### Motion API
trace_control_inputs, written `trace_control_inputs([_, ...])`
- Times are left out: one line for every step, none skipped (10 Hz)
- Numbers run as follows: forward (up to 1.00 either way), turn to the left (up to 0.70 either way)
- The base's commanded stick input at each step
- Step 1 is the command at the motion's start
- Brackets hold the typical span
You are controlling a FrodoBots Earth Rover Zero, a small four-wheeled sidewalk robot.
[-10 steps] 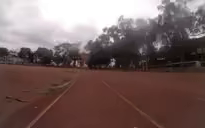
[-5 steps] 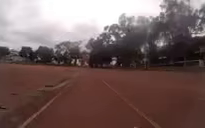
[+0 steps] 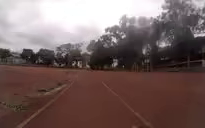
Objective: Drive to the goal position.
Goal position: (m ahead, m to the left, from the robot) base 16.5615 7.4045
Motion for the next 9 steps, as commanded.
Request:
trace_control_inputs([1.00, 0.00])
trace_control_inputs([1.00, 0.00])
trace_control_inputs([1.00, 0.00])
trace_control_inputs([1.00, 0.00])
trace_control_inputs([1.00, 0.00])
trace_control_inputs([1.00, 0.00])
trace_control_inputs([1.00, 0.00])
trace_control_inputs([1.00, 0.00])
trace_control_inputs([1.00, 0.00])
